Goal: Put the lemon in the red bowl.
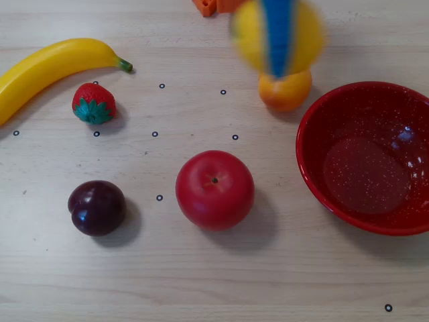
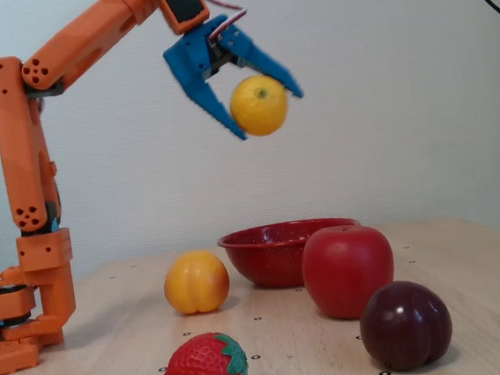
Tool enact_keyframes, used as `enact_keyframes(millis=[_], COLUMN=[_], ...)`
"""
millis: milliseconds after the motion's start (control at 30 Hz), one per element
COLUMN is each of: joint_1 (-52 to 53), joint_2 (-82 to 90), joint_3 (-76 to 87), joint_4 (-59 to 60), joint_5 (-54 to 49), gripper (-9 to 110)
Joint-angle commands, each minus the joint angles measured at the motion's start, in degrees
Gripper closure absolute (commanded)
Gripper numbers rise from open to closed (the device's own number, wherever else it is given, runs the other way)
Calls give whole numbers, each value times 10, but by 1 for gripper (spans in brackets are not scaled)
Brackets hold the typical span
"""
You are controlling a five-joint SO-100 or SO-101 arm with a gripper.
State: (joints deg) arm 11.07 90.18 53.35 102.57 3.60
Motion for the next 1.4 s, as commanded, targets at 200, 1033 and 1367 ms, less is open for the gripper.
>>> enact_keyframes(millis=[200,1033,1367], joint_1=[144,197,174], joint_2=[83,-55,-42], joint_3=[142,408,304], joint_4=[-211,-598,-524], joint_5=[13,157,111], gripper=[101,63,74])
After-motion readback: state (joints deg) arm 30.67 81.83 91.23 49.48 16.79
